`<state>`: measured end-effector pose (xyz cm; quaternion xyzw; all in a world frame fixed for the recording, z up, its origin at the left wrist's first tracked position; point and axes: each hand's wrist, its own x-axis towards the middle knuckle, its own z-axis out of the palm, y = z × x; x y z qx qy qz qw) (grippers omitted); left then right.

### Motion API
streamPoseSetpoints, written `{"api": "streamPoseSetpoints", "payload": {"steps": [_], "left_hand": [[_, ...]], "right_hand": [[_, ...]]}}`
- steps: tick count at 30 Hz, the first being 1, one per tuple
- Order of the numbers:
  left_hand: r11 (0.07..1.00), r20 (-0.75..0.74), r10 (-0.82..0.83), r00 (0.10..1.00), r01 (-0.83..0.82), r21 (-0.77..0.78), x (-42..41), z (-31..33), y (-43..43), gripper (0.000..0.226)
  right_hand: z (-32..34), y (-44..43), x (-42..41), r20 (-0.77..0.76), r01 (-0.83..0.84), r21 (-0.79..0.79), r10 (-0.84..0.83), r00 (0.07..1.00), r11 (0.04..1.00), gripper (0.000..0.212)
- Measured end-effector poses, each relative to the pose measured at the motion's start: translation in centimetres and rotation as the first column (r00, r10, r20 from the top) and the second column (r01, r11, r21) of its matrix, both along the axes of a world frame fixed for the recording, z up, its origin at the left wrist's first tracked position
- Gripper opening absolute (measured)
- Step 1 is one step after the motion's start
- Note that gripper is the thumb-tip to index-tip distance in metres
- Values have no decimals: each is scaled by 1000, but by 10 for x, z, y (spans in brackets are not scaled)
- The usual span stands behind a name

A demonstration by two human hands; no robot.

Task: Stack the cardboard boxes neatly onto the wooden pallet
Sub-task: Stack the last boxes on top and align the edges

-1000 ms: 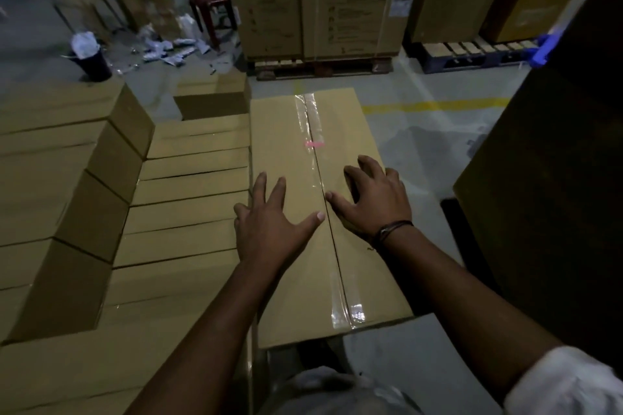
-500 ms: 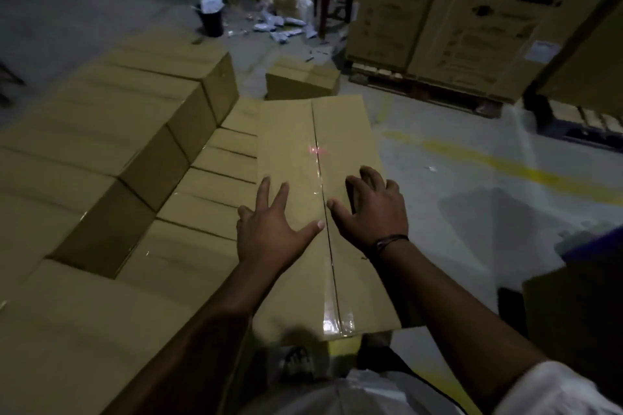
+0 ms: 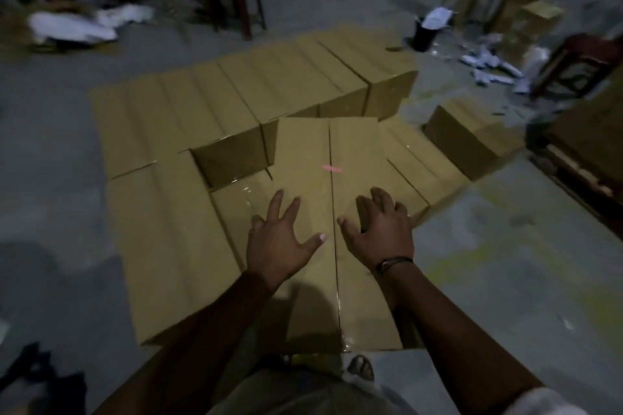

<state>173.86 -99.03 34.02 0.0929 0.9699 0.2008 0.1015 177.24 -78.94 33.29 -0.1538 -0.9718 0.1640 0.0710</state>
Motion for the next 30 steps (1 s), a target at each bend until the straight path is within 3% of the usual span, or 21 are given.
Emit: {"api": "streamPoseSetpoints", "payload": {"steps": [9,16,26,30], "left_hand": [[965,19,256,966,-257,52,2,3,-23,100],[968,166,232,958,-244,57,-33,-24,-46,110],[985,68,154,986,-158,69,-73,-89,-82,106],[977,235,183,954,-203,62,-96,-103,-85,118]], "right_hand": [[-5,-20,-56,-26,-278,-46,277,961,960,63],[-23,-34,-103,73,-376,3,374,924,927,64],[-63,-56,-155,159,-394,-35,395,905,918,65],[-70,-63,-184,197,-423,-52,425,884,905,64]]}}
